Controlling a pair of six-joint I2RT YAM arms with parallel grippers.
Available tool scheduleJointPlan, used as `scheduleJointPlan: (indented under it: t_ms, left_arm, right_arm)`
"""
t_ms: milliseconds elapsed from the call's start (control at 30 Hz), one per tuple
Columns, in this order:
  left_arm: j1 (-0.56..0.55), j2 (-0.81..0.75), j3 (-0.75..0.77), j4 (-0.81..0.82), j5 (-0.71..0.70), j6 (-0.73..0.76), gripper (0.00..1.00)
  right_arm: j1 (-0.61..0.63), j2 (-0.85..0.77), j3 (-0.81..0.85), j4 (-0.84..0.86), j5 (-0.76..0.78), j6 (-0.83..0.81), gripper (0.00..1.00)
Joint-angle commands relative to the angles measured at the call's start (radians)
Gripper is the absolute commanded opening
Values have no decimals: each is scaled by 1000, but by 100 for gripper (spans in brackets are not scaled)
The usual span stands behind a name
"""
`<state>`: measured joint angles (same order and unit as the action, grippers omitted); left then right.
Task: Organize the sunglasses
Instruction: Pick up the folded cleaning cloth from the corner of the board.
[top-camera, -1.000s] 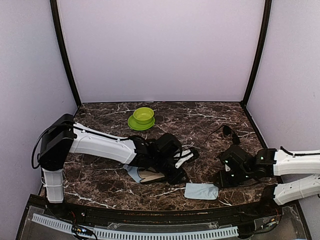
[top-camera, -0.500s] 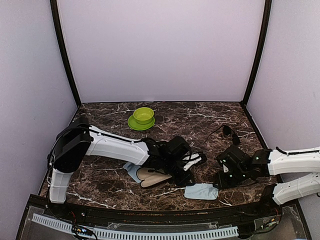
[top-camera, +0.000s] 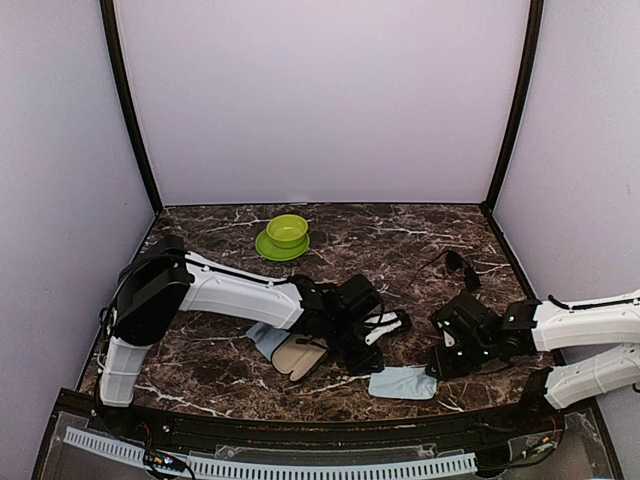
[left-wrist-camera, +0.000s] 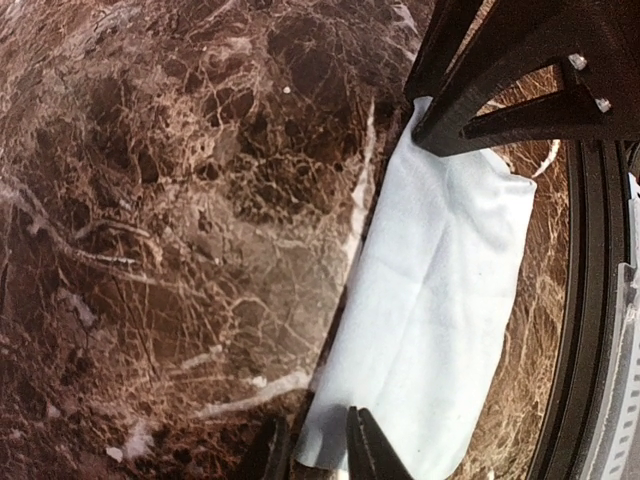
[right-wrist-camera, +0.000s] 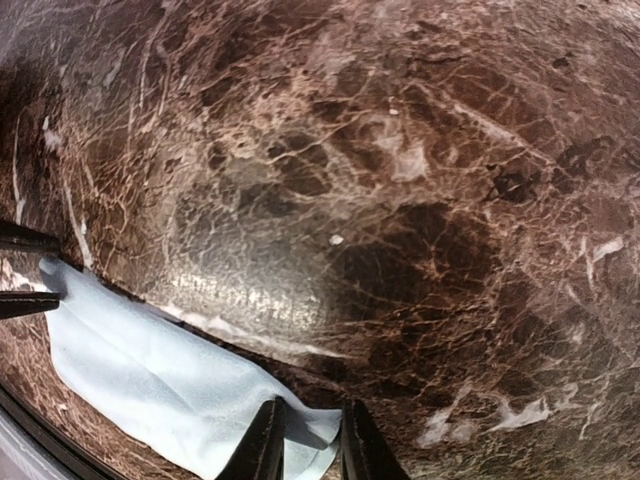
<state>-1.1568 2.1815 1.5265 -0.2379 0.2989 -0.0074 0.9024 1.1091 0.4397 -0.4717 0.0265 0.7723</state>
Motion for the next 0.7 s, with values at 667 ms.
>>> scheduleJointPlan:
  t_ms: [667]
  left_arm:
    - [-6,7,25,-43,33,-31,0]
  right_arm:
    - [-26,21,22,2,42,-29,8]
